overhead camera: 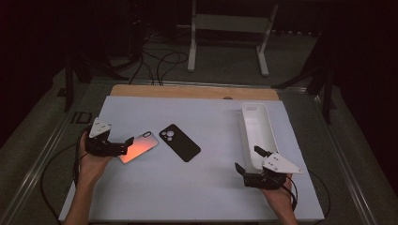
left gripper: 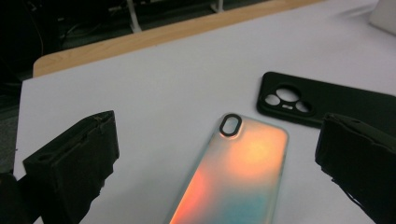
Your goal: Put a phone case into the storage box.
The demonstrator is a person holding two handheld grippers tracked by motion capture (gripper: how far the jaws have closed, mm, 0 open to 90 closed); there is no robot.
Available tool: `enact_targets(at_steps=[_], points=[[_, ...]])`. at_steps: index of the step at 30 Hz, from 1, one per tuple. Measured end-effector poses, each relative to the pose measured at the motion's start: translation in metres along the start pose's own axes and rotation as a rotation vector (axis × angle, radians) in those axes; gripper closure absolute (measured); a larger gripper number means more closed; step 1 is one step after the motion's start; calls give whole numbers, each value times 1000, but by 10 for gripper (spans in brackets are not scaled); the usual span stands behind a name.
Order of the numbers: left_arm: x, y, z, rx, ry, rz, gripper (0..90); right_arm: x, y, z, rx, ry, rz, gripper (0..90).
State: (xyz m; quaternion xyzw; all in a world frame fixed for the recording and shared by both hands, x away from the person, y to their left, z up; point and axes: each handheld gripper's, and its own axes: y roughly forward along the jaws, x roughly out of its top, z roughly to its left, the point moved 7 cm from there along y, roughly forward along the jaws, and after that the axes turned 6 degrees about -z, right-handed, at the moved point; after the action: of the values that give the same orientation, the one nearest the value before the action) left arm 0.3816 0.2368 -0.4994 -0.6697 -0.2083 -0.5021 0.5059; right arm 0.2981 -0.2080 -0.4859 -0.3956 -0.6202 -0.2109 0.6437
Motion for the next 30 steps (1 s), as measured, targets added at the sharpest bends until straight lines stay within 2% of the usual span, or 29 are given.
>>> enact_targets(at_steps=[4, 6, 9, 13, 14, 16, 17, 18, 19, 21, 22, 23, 26, 30], points=[[-3, 7, 1, -10, -7, 30, 5, 0, 0, -1, 1, -5, 3, 105], [-4, 10, 3, 10, -4, 41, 28, -1, 0, -2, 1, -10, 9, 106], [-7, 15, 5, 14, -10, 57, 61, -1, 1, -2, 2, -7, 6, 106], [-10, 20, 6, 23, -10, 75, 154, -1, 2, -2, 2, -4, 7, 106], [-11, 21, 7, 23, -8, 79, 189, -1, 2, -3, 3, -5, 7, 106], [-12, 23, 7, 13, -3, 79, 329, -2, 1, -3, 1, -5, 7, 106], [-13, 23, 8, 9, -5, 86, 503, -2, 1, -4, -2, -3, 9, 106], [-14, 24, 9, 6, -10, 86, 549, -3, 1, -4, -1, -2, 11, 106], [-15, 25, 10, 11, -10, 91, 549, -3, 1, -4, -1, -2, 11, 106], [-19, 28, 15, 21, -36, 101, 688, -3, 1, -5, -2, -5, 9, 106], [-19, 28, 15, 21, -36, 101, 739, -3, 1, -5, -2, -5, 9, 106], [-20, 29, 17, 26, -46, 104, 739, -3, 1, -5, -2, -5, 9, 106], [-25, 31, 20, 33, -57, 128, 900, -4, 0, -5, -1, -7, 9, 106], [-33, 35, 23, 41, -60, 161, 900, -4, 0, -5, -4, -3, 7, 106]])
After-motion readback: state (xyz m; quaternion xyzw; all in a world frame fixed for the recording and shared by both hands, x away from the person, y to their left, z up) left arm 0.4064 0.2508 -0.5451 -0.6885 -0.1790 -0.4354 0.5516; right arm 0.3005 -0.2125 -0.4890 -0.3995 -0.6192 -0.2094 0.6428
